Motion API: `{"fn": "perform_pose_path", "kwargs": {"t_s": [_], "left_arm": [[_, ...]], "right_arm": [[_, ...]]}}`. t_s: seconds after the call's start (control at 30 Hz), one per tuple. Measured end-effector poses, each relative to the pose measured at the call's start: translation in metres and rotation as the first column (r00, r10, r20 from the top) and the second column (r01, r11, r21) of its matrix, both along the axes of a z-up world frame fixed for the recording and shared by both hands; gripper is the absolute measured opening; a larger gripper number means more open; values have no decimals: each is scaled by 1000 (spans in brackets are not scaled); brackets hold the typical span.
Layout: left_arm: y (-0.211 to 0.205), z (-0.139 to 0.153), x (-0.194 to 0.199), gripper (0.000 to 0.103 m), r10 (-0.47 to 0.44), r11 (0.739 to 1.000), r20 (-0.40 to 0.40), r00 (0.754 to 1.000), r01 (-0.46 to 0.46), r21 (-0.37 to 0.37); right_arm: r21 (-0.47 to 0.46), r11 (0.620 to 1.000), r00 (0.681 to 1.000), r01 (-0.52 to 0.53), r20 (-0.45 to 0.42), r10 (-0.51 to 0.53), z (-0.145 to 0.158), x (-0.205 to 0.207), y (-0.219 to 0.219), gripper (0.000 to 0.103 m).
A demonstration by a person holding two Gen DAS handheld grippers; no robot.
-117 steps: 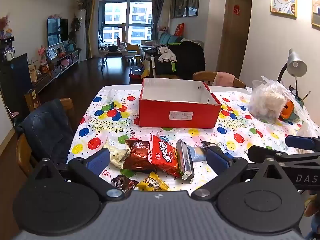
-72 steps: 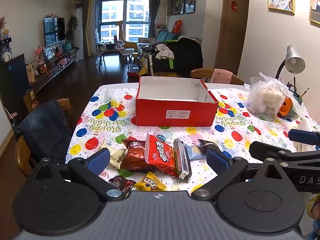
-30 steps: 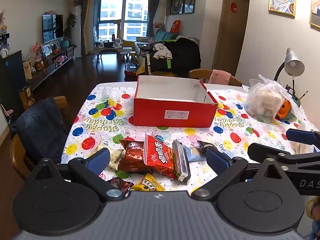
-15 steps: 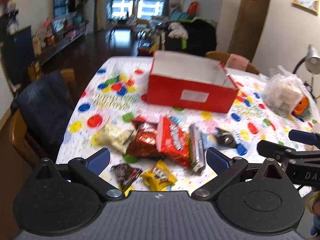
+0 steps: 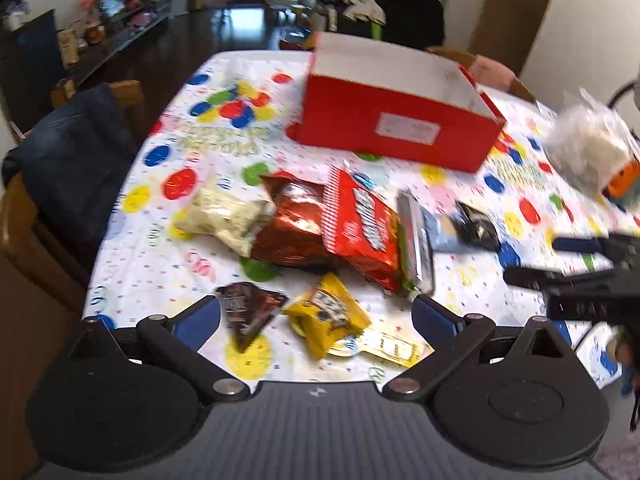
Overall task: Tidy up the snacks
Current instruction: 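Grasp the yellow candy packet with the left gripper while the right grasps the black snack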
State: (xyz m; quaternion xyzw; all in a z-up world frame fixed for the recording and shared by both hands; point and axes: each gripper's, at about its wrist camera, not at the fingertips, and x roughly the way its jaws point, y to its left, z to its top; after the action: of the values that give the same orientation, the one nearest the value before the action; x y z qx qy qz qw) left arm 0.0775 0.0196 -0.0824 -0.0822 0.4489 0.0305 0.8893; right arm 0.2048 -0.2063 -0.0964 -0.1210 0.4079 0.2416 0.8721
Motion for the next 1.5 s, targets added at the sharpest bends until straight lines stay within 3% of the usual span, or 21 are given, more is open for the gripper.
{"fn": "perform_pose_path", "kwargs": {"t_s": [0.2,0.37,0.5,0.67,0.8,0.93,1.13,1.33,1.5], "left_arm": [[-8,-17,22,91,0,999,-53,999,-2,-39],[-6,-32,36,86,55,995,-113,992,-64,-78],[-6,-42,46,77,88,991,-158,984,-102,-85],[1,-55,53,60,170,976,-214,962,-194,-99],[4,-62,58,60,202,966,-234,951,-232,-110],[4,-67,63,57,233,959,-242,942,-264,-104],[5,-67,65,47,259,955,-252,932,-287,-79],[6,-66,64,42,263,953,-245,933,-291,-83],[5,-65,61,36,242,960,-230,943,-267,-85]], "right_arm": [[-132,976,981,-176,60,185,-16,31,-4,89],[-206,902,920,-379,22,392,-31,55,-1,87],[-259,842,871,-473,10,492,-41,75,3,78],[-244,788,817,-566,-32,576,-46,97,4,76],[-255,732,766,-632,-67,639,-53,104,7,73],[-230,707,739,-669,-108,665,-57,107,10,61],[-187,721,743,-668,-111,660,-54,107,9,45],[-168,784,801,-597,-79,593,-50,104,5,31],[-153,843,855,-516,-43,516,-41,93,0,28]]}}
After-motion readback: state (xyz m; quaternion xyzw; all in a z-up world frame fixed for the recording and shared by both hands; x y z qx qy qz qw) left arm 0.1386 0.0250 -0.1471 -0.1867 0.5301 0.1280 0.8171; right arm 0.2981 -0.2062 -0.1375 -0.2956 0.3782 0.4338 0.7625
